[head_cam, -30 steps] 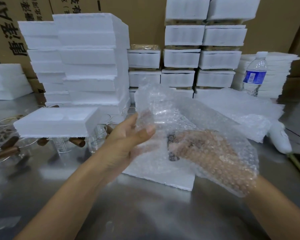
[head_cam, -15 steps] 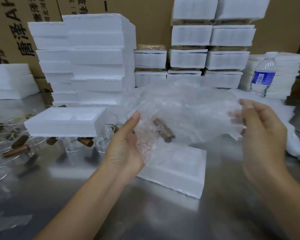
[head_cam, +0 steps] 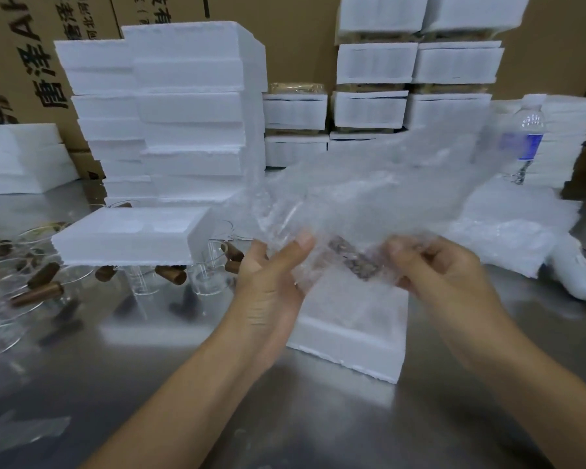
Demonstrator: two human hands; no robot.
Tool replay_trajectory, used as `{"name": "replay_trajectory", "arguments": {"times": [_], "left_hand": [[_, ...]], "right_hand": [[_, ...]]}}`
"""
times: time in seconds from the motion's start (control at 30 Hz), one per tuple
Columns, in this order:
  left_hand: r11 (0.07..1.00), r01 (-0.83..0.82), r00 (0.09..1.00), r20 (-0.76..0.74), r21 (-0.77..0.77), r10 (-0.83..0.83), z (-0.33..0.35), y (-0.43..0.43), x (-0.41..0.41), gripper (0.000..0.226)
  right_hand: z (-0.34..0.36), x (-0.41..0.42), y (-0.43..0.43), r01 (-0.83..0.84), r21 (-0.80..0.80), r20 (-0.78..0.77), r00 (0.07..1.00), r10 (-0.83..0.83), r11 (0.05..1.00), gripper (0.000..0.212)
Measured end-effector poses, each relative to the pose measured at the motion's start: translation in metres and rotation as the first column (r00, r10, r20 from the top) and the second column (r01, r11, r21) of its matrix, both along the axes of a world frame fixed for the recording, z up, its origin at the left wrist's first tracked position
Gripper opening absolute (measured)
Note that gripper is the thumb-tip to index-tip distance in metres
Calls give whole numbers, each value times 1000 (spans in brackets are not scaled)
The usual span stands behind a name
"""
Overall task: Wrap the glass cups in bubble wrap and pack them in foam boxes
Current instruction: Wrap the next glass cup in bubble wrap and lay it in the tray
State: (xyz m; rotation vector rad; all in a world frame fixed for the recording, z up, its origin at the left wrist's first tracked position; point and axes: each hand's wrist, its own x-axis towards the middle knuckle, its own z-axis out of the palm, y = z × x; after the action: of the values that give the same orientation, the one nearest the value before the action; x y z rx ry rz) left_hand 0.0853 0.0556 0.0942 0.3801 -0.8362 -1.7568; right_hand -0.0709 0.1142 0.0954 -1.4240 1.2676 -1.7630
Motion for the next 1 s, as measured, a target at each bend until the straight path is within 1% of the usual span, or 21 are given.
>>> {"name": "replay_trajectory", "arguments": {"times": [0.03, 0.1, 0.17, 0.23, 0.3, 0.37, 0.43, 0.53, 0.63, 0.7, 0.77, 0.83, 0.9, 1.0], "left_hand": [[999, -8, 999, 48, -35, 9, -1, 1, -1, 56], [995, 15, 990, 144, -94, -1, -3, 3, -3, 37], [991, 79, 980, 188, -104, -58, -6, 4, -4, 30], [986, 144, 973, 194, -85, -126, -4, 6, -4, 48], [977, 190, 965, 202, -94, -168, -4, 7, -2, 54], [981, 184, 952, 258, -58, -163, -2, 7, 0, 64], [987, 155, 928, 347, -33, -134, -2, 5, 2, 63], [984, 172, 903, 407, -47, -139, -2, 5, 1, 54], [978, 152, 855, 515, -144, -57, -4, 5, 2, 46], [961, 157, 818, 575, -227, 3, -4, 8, 3, 46], [923, 185, 763, 641, -336, 81, -5, 14, 2, 55], [883, 181, 710, 679, -433, 188, -4, 19, 1, 64], [855, 159, 711, 658, -494, 248, -5, 22, -2, 66], [848, 139, 744, 618, -512, 252, -4, 22, -3, 55]], "right_hand": [[1, -4, -1, 49, -11, 25, 998, -49, 999, 34], [4, -10, 0, 93, -32, 49, 995, -91, 995, 32], [6, -14, 1, 107, -37, 73, 992, -104, 994, 32], [7, -17, 1, 93, -32, 138, 987, -88, 995, 32], [6, -20, 0, 69, -26, 196, 979, -63, 997, 32], [7, -22, -1, 72, -10, 227, 971, -68, 997, 39], [8, -24, 0, 106, 20, 238, 965, -108, 994, 42], [7, -24, -2, 157, 75, 251, 953, -171, 985, 32], [7, -24, -3, 139, 120, 313, 934, -170, 983, 28], [8, -22, -2, 81, 169, 391, 909, -142, 982, 26], [9, -21, -1, 29, 206, 451, 884, -121, 978, 27], [9, -21, 0, -2, 227, 461, 881, -106, 974, 29], [10, -20, 0, -28, 228, 460, 884, -83, 973, 30], [11, -20, 1, -57, 200, 442, 896, -39, 978, 33]]}}
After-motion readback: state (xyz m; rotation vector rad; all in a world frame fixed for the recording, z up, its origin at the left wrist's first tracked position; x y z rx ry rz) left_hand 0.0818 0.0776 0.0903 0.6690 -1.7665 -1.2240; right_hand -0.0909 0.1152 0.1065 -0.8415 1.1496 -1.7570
